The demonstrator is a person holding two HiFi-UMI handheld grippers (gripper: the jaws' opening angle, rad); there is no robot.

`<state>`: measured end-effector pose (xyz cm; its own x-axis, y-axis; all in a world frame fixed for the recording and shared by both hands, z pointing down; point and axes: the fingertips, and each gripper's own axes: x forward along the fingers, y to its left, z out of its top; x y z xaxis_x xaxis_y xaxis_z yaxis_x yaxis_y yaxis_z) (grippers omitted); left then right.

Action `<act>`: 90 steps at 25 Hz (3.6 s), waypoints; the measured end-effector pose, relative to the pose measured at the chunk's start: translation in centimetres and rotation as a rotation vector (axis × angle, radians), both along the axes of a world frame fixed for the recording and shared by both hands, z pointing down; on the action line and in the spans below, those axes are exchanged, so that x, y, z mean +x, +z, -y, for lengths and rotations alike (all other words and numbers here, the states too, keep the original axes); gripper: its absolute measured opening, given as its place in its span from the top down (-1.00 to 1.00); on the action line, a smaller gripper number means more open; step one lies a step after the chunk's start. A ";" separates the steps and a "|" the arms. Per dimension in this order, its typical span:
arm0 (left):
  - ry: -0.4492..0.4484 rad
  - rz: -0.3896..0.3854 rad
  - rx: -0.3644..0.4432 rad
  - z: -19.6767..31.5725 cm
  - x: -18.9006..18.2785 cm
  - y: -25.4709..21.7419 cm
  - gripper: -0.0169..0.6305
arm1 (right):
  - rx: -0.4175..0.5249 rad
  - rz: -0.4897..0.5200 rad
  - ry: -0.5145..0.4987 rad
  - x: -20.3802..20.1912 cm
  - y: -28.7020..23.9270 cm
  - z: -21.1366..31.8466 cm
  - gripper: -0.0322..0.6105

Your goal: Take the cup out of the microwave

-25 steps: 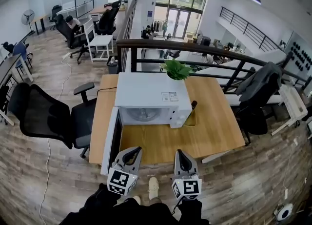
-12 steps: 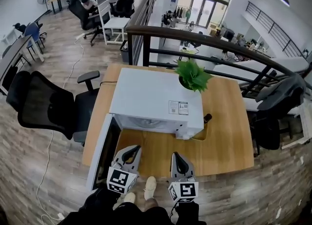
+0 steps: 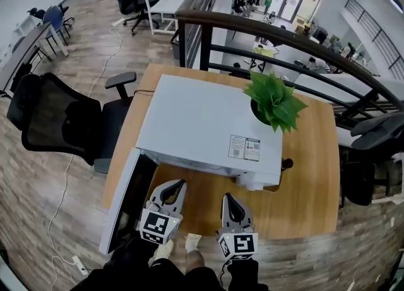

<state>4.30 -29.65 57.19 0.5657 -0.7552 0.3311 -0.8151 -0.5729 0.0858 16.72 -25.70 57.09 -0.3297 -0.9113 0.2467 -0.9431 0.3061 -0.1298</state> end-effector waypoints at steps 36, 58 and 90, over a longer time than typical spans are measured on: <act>0.110 0.001 -0.149 9.4 5.3 9.3 0.52 | -0.105 0.028 -0.077 0.7 6.3 4.5 0.85; 0.184 0.030 -0.085 10.3 7.8 9.4 0.87 | -0.126 0.045 -0.011 3.1 7.3 3.9 0.85; 0.270 -0.079 -0.073 -1.6 5.0 3.7 0.87 | -0.026 0.009 0.106 0.4 0.3 -3.6 0.85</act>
